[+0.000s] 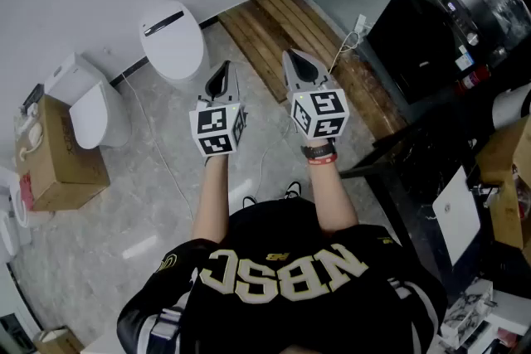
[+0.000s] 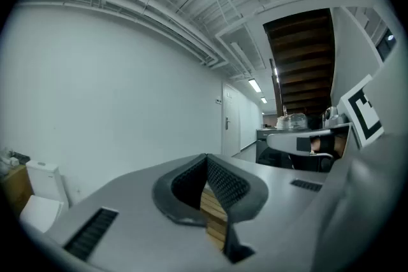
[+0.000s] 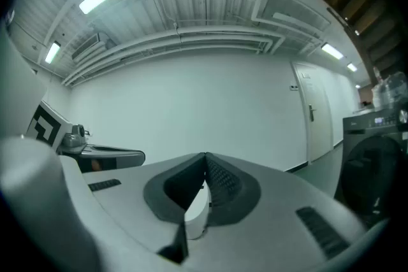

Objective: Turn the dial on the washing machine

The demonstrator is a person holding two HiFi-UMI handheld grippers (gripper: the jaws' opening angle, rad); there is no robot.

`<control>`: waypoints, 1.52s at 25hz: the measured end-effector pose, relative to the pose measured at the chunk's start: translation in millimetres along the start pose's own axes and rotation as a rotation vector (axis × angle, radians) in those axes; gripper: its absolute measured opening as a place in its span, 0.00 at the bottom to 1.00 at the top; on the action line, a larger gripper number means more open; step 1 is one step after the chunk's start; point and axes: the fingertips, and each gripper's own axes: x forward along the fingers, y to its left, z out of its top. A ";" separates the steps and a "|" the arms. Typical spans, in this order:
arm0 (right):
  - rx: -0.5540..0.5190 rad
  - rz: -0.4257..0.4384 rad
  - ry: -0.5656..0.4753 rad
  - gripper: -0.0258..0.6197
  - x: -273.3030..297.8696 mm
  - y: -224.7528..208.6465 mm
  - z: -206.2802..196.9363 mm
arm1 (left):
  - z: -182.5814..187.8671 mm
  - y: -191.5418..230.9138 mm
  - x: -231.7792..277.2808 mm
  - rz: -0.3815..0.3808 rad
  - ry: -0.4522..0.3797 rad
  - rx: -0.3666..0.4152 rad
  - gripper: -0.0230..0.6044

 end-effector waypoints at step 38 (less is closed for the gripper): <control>0.133 -0.674 0.006 0.05 -158.1 -450.1 -40.1 | -40.3 -445.7 284.1 -0.752 0.020 0.029 0.06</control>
